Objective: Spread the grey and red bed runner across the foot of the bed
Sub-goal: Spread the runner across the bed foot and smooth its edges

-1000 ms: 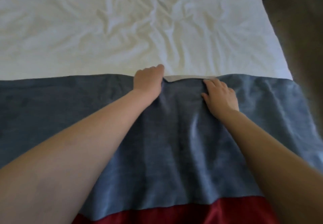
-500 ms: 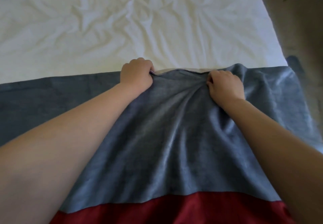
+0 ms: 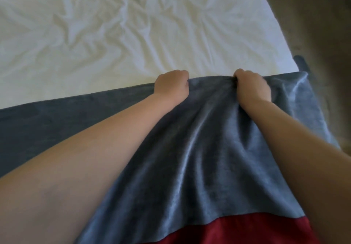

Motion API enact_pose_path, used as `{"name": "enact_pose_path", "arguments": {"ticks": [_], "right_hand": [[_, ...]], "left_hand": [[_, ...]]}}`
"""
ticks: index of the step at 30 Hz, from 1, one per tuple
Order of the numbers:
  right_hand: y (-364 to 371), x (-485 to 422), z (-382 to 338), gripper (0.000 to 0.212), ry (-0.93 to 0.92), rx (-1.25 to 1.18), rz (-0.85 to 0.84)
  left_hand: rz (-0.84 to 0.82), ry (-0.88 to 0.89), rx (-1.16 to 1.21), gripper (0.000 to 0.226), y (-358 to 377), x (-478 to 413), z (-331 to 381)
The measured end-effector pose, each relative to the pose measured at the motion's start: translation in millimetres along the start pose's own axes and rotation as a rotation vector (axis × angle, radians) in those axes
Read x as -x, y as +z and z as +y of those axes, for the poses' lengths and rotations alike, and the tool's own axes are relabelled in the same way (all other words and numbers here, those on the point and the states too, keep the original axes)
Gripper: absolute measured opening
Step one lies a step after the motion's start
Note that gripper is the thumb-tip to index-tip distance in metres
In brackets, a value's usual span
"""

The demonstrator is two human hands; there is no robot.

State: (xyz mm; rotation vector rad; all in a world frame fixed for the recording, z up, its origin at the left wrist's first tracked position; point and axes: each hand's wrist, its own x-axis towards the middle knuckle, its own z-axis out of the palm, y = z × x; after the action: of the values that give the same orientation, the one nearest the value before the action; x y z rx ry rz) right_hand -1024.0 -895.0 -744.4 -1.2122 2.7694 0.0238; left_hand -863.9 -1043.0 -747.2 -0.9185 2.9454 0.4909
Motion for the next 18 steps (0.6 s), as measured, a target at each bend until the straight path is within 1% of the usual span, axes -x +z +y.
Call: {"name": "enact_pose_path", "arguments": {"ticks": [2,4,6,8,10,13,18], "right_hand": [[-7.7,8.4,-1.4,0.029,-0.032,-0.024,-0.009],[-17.1,17.0,4.7,0.038,-0.032,-0.06,0.016],[-21.8,29.6,16.1,0.041,0.051,-0.138,0.08],[-21.5,46.5,33.8,0.036,0.192,-0.224,0.136],[-17.0,66.2,59.6,0.034,0.268,-0.233,0.111],[-11.1,83.9,105.0,0.036,0.242,-0.108,0.005],[-5.2,91.0,154.6,0.04,0.229,-0.111,-0.019]], "left_hand": [[-0.04,0.042,0.02,0.017,-4.5,-3.5,5.8],[-0.09,0.089,0.031,0.019,-8.3,-10.9,18.9],[-0.124,0.117,0.028,0.024,-8.0,-20.3,38.0],[-0.154,0.136,0.033,0.025,-3.6,-31.3,61.5],[-0.193,0.142,0.058,0.029,5.0,-42.8,85.9],[-0.193,0.172,0.074,0.032,16.9,-62.2,124.8],[-0.143,0.231,0.075,0.032,37.2,-82.2,191.5]]}}
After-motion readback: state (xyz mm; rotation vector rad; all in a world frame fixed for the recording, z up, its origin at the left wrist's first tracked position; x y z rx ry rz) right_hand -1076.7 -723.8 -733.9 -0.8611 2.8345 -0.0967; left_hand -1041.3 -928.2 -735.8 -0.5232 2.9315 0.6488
